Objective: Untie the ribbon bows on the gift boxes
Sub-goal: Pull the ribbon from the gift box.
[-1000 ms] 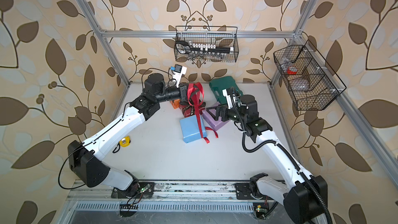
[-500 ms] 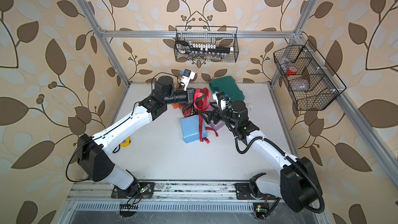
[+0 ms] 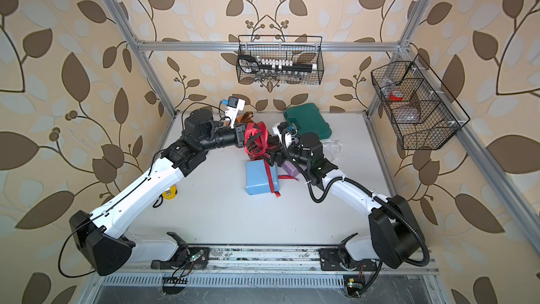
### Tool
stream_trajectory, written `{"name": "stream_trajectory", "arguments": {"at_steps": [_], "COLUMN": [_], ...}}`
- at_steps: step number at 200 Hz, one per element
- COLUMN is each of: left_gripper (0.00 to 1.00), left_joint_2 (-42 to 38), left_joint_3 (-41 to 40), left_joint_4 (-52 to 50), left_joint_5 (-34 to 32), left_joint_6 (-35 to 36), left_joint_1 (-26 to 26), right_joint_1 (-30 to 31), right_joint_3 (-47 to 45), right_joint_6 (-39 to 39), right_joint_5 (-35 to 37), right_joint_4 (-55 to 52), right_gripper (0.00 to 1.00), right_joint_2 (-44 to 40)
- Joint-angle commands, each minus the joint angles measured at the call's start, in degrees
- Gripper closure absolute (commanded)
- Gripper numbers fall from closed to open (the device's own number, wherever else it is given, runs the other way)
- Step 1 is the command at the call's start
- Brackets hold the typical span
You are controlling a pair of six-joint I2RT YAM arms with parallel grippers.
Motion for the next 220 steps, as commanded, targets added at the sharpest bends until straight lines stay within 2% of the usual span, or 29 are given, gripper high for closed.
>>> {"name": "stream_trajectory", "arguments": {"at_steps": [1, 28, 68, 89, 104, 118, 168, 220], "left_gripper": [1.0, 1.0, 1.0, 1.0, 1.0, 1.0, 1.0, 1.0], "left_joint_2": [-3.07, -4.93, -7.85, -9.03, -9.2, -8.99, -8.34, -4.91], "left_joint_3": [-0.33, -2.01, -5.16, -5.16, -5.16, -4.98, -3.87, -6.39], "left_joint_4": [0.26, -0.18, 0.98, 0.25, 0.3, 0.05, -0.83, 2.71], "left_joint_5": [-0.62, -0.95, 0.46, 0.26, 1.14, 2.06, 2.81, 4.73], "left_joint_6": [-0.18, -0.84, -3.32, -2.59, -2.78, -3.18, -2.33, -4.81], "left_joint_1": [1.45, 4.5, 11.06, 11.58, 11.57, 11.58, 11.58, 11.28], "right_joint_1": [1.0, 0.99, 0.84, 0.27, 0.0, 0.05, -0.23, -0.24], "right_joint_3": [3.65, 4.01, 3.82, 5.18, 5.74, 6.73, 10.16, 11.38], "right_joint_6": [-0.37, -0.43, -0.94, 0.17, 1.64, 2.43, -1.31, 0.56], "right_joint_5": [-2.23, -1.6, 3.09, 5.33, 4.94, 4.92, 13.46, 13.07], "right_joint_4": [0.69, -0.29, -3.69, -5.61, -4.62, -4.57, -11.86, -16.05], "right_gripper": [0.31, 0.51, 0.75, 0.89, 0.91, 1.0, 1.0, 1.0], "right_joint_2": [2.19, 2.84, 3.0, 4.52, 5.64, 6.4, 1.0, -6.01]}}
